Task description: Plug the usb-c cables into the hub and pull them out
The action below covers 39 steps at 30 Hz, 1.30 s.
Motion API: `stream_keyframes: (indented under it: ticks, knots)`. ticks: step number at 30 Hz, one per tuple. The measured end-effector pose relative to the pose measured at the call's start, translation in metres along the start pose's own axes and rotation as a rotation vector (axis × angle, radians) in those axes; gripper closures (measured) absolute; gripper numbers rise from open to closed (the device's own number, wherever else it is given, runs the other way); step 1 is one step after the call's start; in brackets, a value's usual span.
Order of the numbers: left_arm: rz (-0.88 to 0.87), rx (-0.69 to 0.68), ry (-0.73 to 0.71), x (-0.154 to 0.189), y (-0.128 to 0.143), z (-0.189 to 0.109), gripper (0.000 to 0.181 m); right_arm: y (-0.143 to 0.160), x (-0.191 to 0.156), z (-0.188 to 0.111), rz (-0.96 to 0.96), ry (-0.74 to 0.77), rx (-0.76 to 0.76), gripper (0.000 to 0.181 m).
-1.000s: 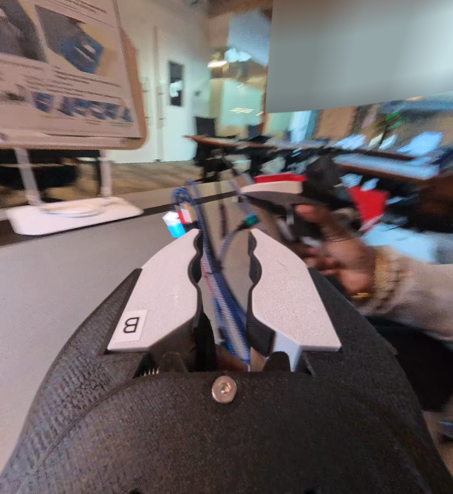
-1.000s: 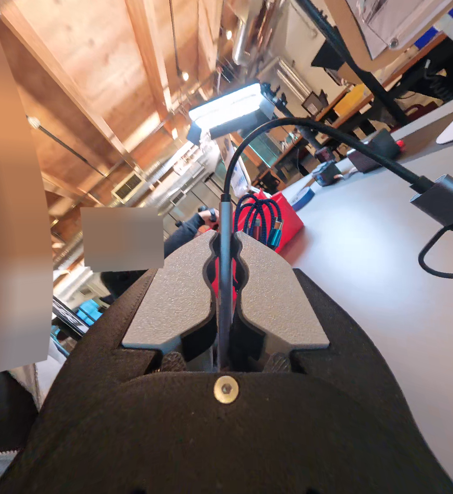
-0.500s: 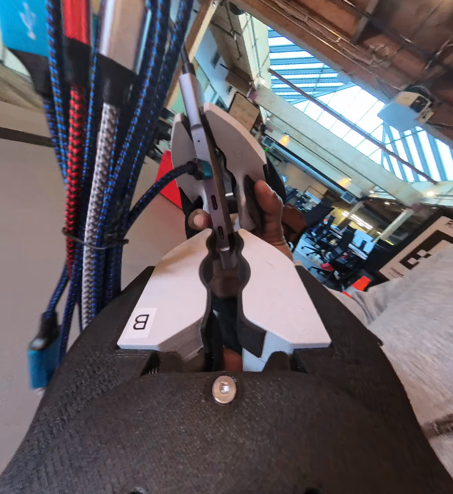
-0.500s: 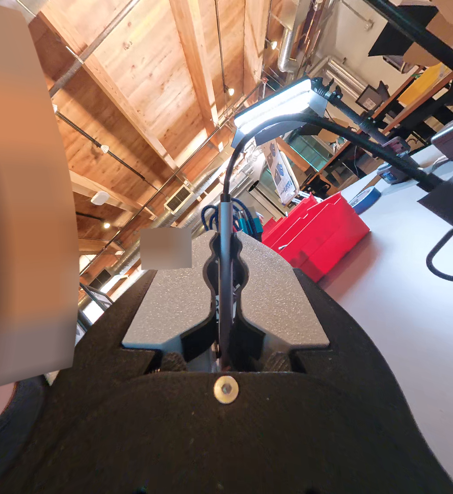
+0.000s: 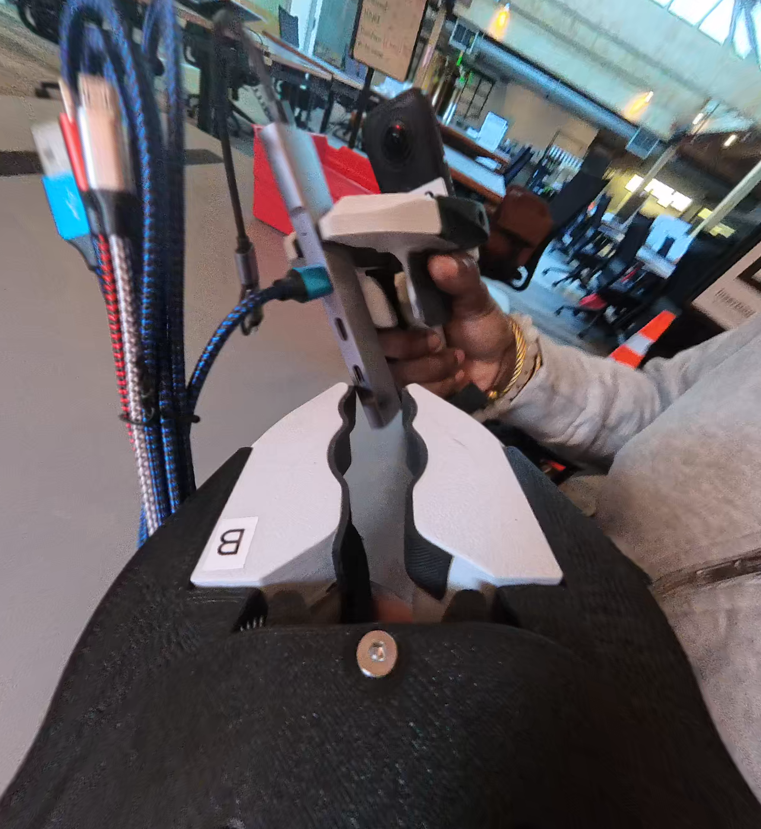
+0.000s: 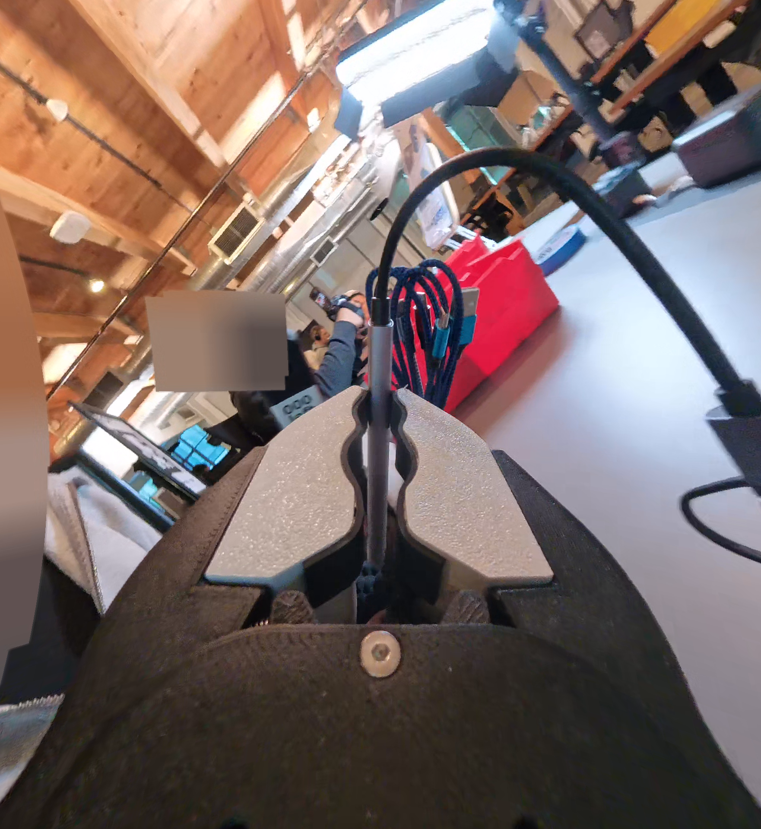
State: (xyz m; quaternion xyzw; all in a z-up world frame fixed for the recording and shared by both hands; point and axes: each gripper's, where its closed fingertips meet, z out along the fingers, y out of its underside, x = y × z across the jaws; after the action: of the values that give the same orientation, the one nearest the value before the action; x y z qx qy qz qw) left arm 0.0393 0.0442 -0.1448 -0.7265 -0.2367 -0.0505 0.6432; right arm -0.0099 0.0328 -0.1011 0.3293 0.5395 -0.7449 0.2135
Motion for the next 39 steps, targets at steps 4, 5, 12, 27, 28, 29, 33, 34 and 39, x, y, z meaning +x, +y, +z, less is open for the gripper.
stream_keyframes:
  ticks: [4,5,12,27,28,29,33,34,39]
  knots:
    - [0.109,-0.023,-0.069,-0.005,0.004,-0.020,0.146,0.004,0.041,-0.016,0.139,0.149,-0.024,0.172]
    - [0.127,-0.021,-0.091,-0.006,0.004,-0.028,0.144,0.004,0.052,-0.021,0.197,0.180,-0.015,0.172]
    - [0.172,0.049,-0.350,-0.032,-0.005,-0.081,0.145,-0.023,0.095,-0.038,0.692,0.180,0.313,0.172]
    - [0.237,-0.004,-0.451,-0.041,0.013,-0.080,0.147,0.008,0.113,-0.050,0.510,0.427,0.244,0.172]
    - [0.232,-0.001,-0.448,-0.041,0.014,-0.079,0.147,0.013,0.113,-0.051,0.461,0.463,0.201,0.172]
    - [0.227,0.002,-0.445,-0.040,0.015,-0.078,0.147,0.017,0.113,-0.051,0.411,0.499,0.165,0.172]
    - [0.280,-0.046,-0.461,-0.039,0.019,-0.073,0.147,0.024,0.116,-0.053,0.216,0.616,0.020,0.172]
    - [0.298,-0.061,-0.468,-0.039,0.019,-0.074,0.147,0.026,0.117,-0.054,0.182,0.644,-0.011,0.172]
    - [0.330,-0.018,-0.489,-0.034,-0.002,-0.085,0.147,0.033,0.120,-0.052,0.138,0.676,-0.082,0.169]
